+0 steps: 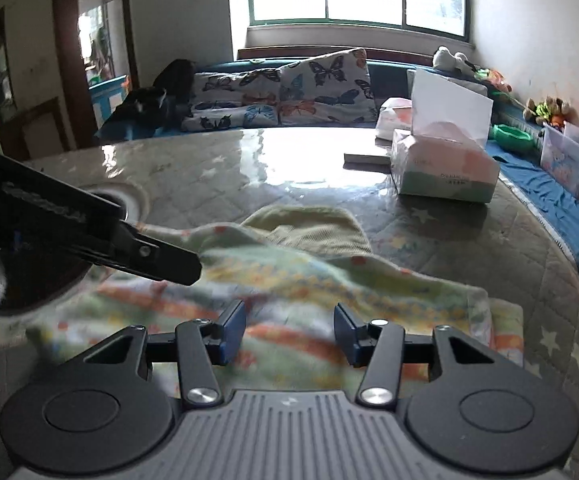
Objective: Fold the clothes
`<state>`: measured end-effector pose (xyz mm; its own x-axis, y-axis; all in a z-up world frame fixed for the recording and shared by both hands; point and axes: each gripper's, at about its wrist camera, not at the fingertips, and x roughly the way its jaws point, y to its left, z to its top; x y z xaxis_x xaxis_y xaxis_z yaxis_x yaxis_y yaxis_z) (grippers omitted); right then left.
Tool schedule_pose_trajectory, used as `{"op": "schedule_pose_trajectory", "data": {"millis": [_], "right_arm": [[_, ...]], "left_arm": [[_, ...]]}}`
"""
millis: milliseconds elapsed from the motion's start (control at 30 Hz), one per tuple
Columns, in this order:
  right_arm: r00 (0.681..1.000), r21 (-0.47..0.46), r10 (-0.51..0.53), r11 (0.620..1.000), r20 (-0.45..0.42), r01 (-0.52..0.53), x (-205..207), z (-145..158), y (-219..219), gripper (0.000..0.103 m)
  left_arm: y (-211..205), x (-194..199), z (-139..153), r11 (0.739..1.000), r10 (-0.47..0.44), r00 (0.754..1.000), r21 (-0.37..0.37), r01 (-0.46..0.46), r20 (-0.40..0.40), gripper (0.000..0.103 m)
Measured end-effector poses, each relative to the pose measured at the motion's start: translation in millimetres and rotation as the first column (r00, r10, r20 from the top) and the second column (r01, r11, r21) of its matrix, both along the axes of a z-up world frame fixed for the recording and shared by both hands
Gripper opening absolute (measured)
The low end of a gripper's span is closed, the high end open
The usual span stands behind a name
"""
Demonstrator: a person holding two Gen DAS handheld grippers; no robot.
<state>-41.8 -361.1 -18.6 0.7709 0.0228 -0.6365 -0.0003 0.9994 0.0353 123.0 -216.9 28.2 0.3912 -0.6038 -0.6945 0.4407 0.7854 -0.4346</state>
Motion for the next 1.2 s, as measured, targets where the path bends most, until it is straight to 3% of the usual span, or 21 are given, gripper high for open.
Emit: {"op": "schedule_pose_trajectory", "data": {"millis": [367,800,1067,1133,1200], "right_arm": [[1.0,-0.038,0.003,0.999,-0.008,-0.003,-45,-1,7,0.061],[0.998,-0.006,-0.061,0.998,0.021,0.061,-64,-2,6,0.066],[0.995,0.015,-0.096,0.995,0.028,0.096,-71,-3,3,0.08],[0.994,0.019,-0.107,0.994,0.034,0.106,-73,-1,2,0.081],[0.994,0.021,-0.108,0.994,0.032,0.107,-75,0,3,0.088]], "left_arm": [[31,-56,-8,0.999,-0.029,0.998,0.031,0.028,0.048,0.037],[44,-78,-13,0.999,0.008,0.994,0.047,-0.013,0.105,0.042],[52,-86,-8,0.998,0.032,0.994,0.042,-0.036,0.106,0.057],[51,-89,-6,0.998,0.029,0.993,0.047,-0.035,0.117,0.069],[51,-92,-5,0.998,0.026,0.991,0.053,-0.033,0.13,0.075]]}}
